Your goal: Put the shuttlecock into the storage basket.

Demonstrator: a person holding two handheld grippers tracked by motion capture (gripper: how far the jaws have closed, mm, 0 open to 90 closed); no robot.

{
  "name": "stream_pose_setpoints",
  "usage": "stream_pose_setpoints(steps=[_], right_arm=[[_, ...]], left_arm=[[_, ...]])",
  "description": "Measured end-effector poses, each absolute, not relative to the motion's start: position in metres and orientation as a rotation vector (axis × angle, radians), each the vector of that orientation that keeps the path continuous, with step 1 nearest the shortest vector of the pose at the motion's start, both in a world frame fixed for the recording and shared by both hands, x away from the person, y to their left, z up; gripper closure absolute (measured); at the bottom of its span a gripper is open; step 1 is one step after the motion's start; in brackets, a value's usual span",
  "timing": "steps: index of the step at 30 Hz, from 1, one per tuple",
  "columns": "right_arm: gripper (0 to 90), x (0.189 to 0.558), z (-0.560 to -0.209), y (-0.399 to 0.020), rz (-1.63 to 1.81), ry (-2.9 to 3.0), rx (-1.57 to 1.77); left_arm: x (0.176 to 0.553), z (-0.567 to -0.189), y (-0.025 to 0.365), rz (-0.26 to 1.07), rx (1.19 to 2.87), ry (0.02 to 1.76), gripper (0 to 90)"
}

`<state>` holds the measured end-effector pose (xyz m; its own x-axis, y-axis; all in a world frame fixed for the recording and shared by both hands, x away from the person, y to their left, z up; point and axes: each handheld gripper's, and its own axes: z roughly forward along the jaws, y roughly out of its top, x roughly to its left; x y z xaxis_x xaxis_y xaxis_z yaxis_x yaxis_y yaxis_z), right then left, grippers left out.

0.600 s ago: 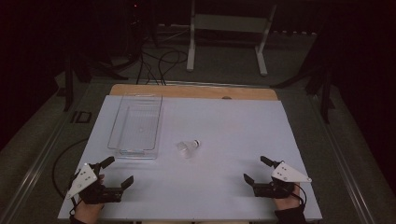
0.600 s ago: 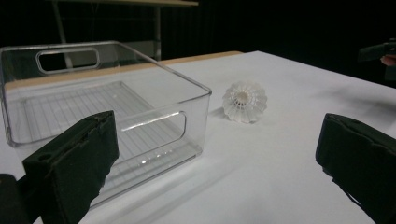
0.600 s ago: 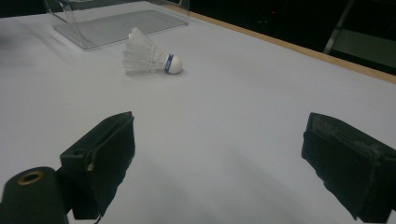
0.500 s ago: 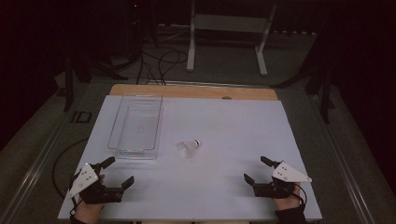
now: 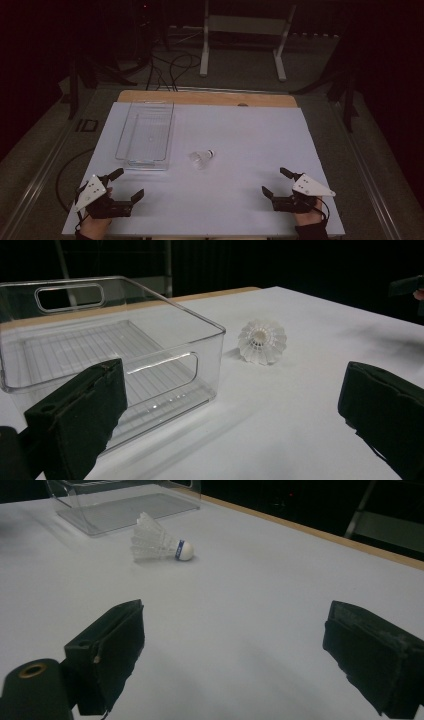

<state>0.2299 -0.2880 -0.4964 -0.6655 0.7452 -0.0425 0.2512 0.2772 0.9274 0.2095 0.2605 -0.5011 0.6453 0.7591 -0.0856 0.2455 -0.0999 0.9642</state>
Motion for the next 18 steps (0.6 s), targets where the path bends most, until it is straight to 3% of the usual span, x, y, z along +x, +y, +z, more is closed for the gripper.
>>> stream_pose_setpoints(steps=[18], right_arm=[[9.9, 0.230, -0.496, -0.288, 1.395, 2.070, 0.899]], left_arm=[[0.213, -0.482, 0.254, 0.500, 1.748, 0.824, 0.0]])
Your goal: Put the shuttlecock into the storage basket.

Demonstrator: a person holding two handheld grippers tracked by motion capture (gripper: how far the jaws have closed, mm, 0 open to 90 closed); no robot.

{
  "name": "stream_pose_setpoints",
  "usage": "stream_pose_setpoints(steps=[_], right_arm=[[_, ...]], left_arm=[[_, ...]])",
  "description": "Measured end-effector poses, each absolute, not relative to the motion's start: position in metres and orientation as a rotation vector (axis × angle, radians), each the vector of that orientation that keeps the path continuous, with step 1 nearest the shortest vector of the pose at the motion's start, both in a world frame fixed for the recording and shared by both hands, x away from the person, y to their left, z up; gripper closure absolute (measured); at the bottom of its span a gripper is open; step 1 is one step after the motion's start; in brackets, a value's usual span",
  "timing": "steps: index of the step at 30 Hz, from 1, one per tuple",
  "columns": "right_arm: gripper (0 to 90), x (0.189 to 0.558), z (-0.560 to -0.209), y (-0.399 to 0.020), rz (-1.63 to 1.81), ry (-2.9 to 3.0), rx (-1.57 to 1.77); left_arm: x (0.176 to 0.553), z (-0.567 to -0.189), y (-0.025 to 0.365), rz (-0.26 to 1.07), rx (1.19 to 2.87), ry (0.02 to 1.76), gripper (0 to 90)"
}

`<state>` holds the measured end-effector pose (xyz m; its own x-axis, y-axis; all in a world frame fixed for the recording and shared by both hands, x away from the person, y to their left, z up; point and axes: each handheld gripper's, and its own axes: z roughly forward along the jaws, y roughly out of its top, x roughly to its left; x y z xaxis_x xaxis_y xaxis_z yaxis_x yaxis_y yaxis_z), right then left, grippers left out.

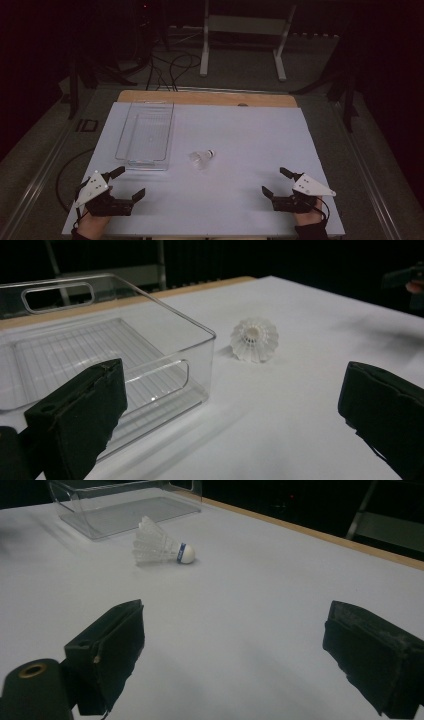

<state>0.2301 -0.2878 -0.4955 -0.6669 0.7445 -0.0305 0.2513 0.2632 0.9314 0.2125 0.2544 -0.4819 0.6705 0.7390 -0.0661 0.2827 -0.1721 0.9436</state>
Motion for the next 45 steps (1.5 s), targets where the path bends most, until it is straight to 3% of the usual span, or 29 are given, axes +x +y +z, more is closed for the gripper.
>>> stream_pose_setpoints(steps=[9, 45], right_arm=[[9.9, 0.230, -0.495, -0.287, 1.397, 2.075, 0.903], [10.1, 0.229, -0.494, -0.286, 1.400, 2.087, 0.901]], left_arm=[[0.218, -0.467, 0.249, 0.436, 1.902, 0.793, 0.0], [0.228, -0.454, 0.230, 0.316, 2.193, 0.801, 0.1]])
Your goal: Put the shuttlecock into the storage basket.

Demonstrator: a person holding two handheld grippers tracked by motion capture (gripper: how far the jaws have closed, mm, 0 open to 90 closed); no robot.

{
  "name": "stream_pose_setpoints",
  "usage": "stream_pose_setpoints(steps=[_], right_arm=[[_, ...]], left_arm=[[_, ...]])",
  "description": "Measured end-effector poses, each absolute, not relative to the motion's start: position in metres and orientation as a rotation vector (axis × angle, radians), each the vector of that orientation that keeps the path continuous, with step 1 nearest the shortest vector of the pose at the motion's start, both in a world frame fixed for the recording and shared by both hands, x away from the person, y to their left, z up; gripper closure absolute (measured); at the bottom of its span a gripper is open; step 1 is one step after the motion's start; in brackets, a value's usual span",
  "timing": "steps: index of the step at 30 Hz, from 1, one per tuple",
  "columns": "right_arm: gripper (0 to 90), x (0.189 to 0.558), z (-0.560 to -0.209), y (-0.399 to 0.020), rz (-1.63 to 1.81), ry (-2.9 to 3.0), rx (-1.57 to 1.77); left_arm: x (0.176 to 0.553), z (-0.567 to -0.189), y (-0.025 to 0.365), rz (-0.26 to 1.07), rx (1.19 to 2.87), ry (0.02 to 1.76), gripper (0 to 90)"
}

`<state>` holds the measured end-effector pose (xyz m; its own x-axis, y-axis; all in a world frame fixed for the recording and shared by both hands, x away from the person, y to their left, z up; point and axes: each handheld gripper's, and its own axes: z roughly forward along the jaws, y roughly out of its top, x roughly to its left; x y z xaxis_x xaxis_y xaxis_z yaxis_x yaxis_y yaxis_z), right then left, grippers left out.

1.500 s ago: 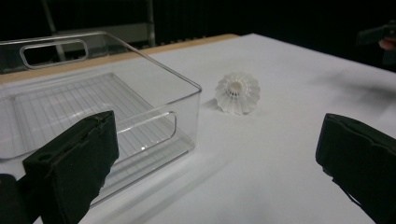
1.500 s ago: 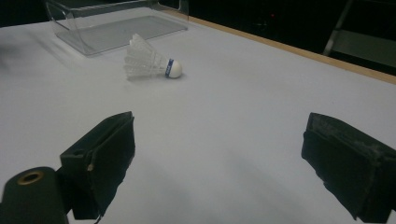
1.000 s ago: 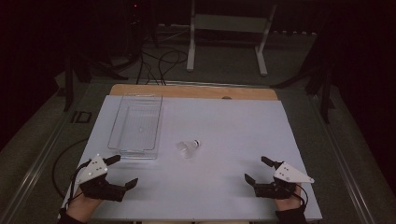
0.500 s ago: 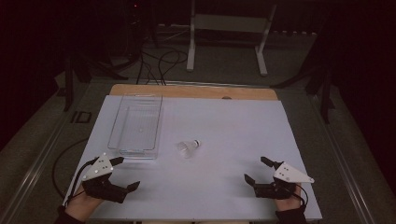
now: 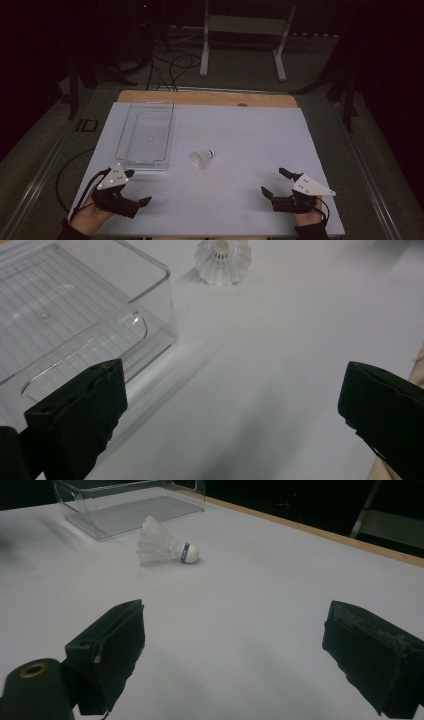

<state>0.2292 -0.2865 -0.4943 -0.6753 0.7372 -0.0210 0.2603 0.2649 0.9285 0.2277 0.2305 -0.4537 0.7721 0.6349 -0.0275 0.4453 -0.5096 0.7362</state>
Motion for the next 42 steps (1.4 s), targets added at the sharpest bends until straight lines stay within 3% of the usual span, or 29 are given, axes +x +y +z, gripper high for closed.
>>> stream_pose_setpoints(steps=[42], right_arm=[[10.1, 0.230, -0.495, -0.286, 1.397, 2.092, 0.905]], left_arm=[[0.229, -0.439, 0.189, 0.157, 2.440, 0.821, 0.1]])
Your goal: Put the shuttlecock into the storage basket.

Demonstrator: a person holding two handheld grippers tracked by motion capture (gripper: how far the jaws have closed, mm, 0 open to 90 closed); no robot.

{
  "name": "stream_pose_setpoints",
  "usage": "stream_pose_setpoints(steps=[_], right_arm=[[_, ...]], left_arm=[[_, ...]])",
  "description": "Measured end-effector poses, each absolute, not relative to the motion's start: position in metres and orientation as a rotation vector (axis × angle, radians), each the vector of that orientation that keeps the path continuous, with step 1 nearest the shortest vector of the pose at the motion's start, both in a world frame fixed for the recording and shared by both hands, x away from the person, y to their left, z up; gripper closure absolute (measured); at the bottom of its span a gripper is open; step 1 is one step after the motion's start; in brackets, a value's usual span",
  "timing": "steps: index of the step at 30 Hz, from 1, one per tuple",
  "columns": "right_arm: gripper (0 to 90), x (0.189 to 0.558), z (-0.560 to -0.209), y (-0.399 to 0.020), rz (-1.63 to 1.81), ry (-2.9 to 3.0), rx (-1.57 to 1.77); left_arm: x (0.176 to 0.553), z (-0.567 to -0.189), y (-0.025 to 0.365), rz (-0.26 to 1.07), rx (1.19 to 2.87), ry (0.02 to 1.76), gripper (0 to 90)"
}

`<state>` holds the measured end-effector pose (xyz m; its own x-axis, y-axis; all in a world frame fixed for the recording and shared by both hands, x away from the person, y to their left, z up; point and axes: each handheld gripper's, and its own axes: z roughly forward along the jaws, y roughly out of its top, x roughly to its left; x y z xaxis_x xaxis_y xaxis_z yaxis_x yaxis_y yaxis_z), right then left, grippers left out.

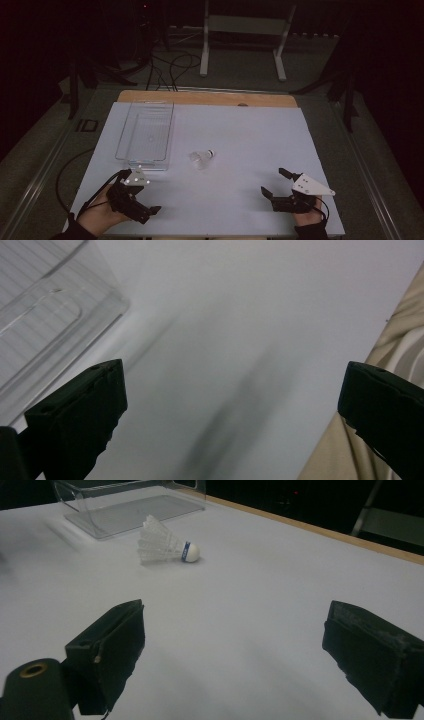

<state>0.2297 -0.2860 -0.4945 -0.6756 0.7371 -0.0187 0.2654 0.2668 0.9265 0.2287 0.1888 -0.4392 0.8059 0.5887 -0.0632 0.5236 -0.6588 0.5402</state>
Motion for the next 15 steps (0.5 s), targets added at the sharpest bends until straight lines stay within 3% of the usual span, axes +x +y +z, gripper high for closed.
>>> stream_pose_setpoints(steps=[15], right_arm=[[10.2, 0.230, -0.495, -0.285, 1.390, 2.099, 0.907]], left_arm=[[0.238, -0.438, 0.160, 0.019, 2.495, 0.805, 0.1]])
